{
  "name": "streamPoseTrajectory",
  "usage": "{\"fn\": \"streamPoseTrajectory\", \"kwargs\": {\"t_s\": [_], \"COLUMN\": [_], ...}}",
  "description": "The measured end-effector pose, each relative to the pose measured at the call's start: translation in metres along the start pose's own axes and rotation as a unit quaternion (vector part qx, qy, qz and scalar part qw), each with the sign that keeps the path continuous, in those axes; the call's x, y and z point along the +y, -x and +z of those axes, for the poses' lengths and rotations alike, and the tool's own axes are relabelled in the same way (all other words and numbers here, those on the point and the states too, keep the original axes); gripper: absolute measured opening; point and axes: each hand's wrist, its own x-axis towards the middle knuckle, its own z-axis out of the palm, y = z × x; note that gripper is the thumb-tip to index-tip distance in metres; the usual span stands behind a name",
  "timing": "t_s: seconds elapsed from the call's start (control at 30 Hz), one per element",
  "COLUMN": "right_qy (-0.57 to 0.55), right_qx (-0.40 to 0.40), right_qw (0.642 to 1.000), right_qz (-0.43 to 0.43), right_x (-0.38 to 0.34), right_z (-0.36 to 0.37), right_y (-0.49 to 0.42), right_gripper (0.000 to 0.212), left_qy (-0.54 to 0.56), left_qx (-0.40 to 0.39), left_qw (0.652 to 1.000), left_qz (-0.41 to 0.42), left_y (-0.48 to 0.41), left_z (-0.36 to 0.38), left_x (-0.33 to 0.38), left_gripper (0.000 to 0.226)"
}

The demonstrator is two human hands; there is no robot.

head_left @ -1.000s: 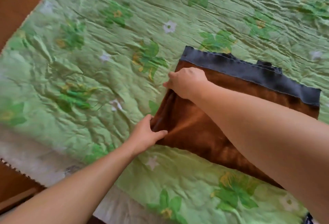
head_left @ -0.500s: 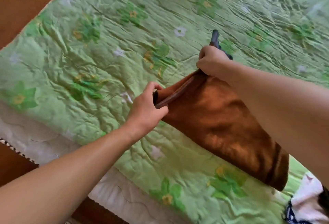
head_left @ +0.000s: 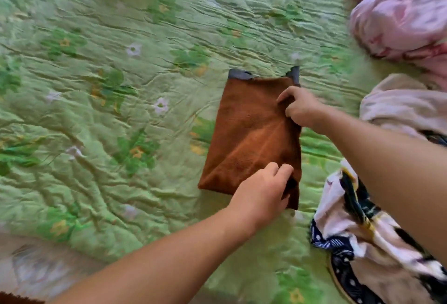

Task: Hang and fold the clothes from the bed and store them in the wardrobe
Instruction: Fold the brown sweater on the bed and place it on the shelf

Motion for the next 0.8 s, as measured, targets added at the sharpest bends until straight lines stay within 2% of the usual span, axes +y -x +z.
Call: {"fn": "streamPoseTrajectory", "kwargs": {"t_s": [0.13, 0.27, 0.33, 0.37, 0.43, 0.47, 0.5, 0.57, 0.6, 0.67, 0.73, 0.8], "right_qy": [-0.025, 0.026, 0.045, 0.07, 0.142, 0.162, 0.17, 0.18, 0.179, 0.143, 0.101, 0.094], "right_qx": [-0.008, -0.059, -0.045, -0.017, 0.056, 0.075, 0.067, 0.0, -0.037, -0.08, -0.076, -0.075], "right_qw": [0.999, 0.996, 0.995, 0.994, 0.988, 0.984, 0.983, 0.982, 0.981, 0.985, 0.991, 0.993], "right_qz": [0.03, 0.058, 0.08, 0.077, 0.029, -0.004, -0.031, -0.062, -0.067, -0.06, -0.041, -0.015], "right_x": [0.068, 0.108, 0.109, 0.106, 0.092, 0.082, 0.071, 0.049, 0.04, 0.027, 0.023, 0.021], "right_z": [0.023, 0.052, 0.055, 0.054, 0.045, 0.038, 0.032, 0.027, 0.028, 0.033, 0.039, 0.04], "right_y": [-0.014, -0.021, -0.024, -0.027, -0.034, -0.04, -0.047, -0.066, -0.076, -0.09, -0.101, -0.11], "right_gripper": [0.041, 0.039, 0.038, 0.039, 0.047, 0.053, 0.059, 0.072, 0.079, 0.095, 0.112, 0.122], "left_qy": [-0.072, -0.082, -0.013, 0.04, 0.128, 0.166, 0.216, 0.343, 0.402, 0.504, 0.587, 0.635], "left_qx": [-0.112, -0.194, -0.166, -0.123, 0.002, 0.049, 0.077, 0.08, 0.074, 0.095, 0.13, 0.159], "left_qw": [0.991, 0.977, 0.986, 0.991, 0.982, 0.96, 0.922, 0.804, 0.74, 0.644, 0.585, 0.541], "left_qz": [-0.017, -0.017, -0.025, -0.046, -0.142, -0.219, -0.312, -0.48, -0.534, -0.568, -0.544, -0.529], "left_y": [-0.022, -0.013, -0.004, 0.002, 0.014, 0.02, 0.026, 0.033, 0.034, 0.03, 0.02, 0.012], "left_z": [0.066, 0.097, 0.093, 0.088, 0.076, 0.07, 0.065, 0.057, 0.056, 0.056, 0.058, 0.06], "left_x": [0.003, -0.014, -0.016, -0.018, -0.023, -0.028, -0.033, -0.043, -0.047, -0.055, -0.059, -0.06], "left_gripper": [0.047, 0.069, 0.066, 0.058, 0.027, 0.014, 0.018, 0.032, 0.038, 0.044, 0.041, 0.034]}}
